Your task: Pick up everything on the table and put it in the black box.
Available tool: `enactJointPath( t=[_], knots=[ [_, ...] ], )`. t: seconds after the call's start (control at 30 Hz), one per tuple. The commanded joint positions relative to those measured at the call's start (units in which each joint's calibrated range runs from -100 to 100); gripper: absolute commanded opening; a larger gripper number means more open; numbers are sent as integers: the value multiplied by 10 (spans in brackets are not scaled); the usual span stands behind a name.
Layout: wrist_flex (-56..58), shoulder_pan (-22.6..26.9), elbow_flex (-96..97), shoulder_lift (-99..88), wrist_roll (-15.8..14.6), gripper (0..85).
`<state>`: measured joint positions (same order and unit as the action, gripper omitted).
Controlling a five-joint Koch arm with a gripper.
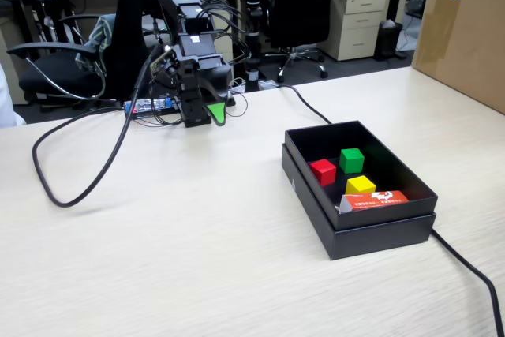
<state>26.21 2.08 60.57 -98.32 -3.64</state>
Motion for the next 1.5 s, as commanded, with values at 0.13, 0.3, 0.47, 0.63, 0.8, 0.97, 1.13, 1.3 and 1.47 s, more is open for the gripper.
enactJointPath(
  t=[0.13, 0.3, 0.47, 0.63, 0.8, 0.97, 1.13, 1.3, 1.47],
  knots=[
    [-231, -1, 173, -16, 10, 501],
    [-314, -1, 267, -16, 17, 496],
    [-363, 0, 336, -16, 22, 495],
    [-365, 5, 367, -15, 21, 495],
    [-359, 9, 368, -10, 22, 491],
    [-320, 10, 371, -5, 22, 489],
    [-301, 10, 372, -4, 22, 484],
    [-300, 10, 371, -4, 21, 485],
    [-300, 7, 370, -4, 22, 485]
  ],
)
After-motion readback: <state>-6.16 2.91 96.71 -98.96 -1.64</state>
